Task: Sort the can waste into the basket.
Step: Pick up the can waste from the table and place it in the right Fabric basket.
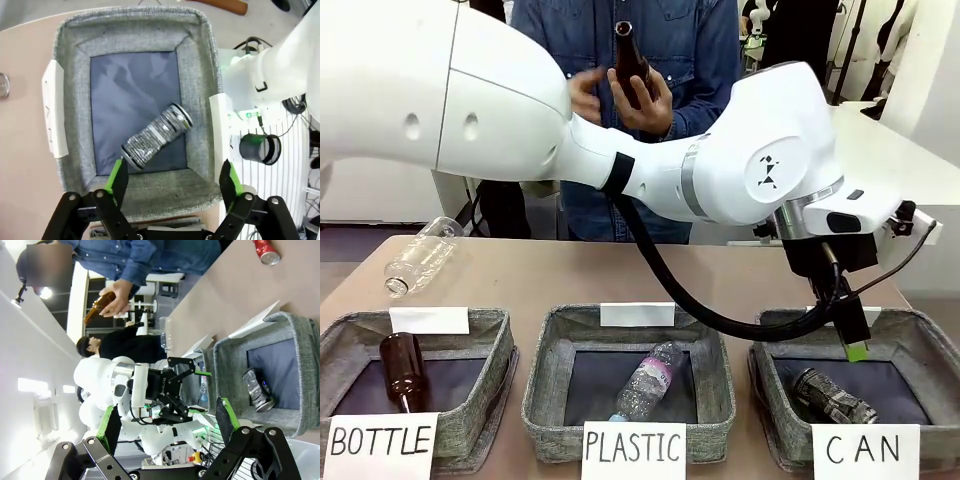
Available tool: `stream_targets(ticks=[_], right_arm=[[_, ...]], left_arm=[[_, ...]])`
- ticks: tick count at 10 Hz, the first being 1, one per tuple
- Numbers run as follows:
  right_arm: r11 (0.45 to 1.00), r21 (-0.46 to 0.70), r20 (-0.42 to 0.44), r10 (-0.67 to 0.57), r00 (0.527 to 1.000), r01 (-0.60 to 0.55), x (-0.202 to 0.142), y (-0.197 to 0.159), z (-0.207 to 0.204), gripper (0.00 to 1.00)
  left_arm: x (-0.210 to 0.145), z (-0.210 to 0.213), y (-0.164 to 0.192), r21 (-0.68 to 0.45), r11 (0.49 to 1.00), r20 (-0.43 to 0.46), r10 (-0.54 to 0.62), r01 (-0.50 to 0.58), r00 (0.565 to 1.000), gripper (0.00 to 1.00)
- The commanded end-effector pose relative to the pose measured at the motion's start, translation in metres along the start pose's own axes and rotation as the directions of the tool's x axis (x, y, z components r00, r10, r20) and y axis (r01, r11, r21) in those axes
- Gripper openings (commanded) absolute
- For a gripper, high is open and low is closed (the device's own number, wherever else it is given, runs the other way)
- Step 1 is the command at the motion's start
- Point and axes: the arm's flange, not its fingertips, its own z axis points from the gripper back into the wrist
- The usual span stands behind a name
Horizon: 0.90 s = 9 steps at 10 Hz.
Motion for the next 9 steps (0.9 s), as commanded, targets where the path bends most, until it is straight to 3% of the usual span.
stream_targets(ticks=[1,6,9], right_arm=[[1.0,0.024,0.003,0.005,1.0,-0.005,0.0,0.002,0.0,1.0],[1.0,0.024,0.003,0.005,1.0,-0.005,0.0,0.002,0.0,1.0],[1.0,0.024,0.003,0.005,1.0,-0.005,0.0,0.002,0.0,1.0]], left_arm=[[0.001,0.005,-0.005,0.002,1.0,0.0,-0.001,0.001,1.0,1.0],[-0.011,0.049,-0.039,-0.021,0.999,-0.035,-0.042,0.042,0.998,1.0],[-0.006,0.05,-0.041,-0.012,0.997,-0.037,-0.077,0.077,0.996,1.0]])
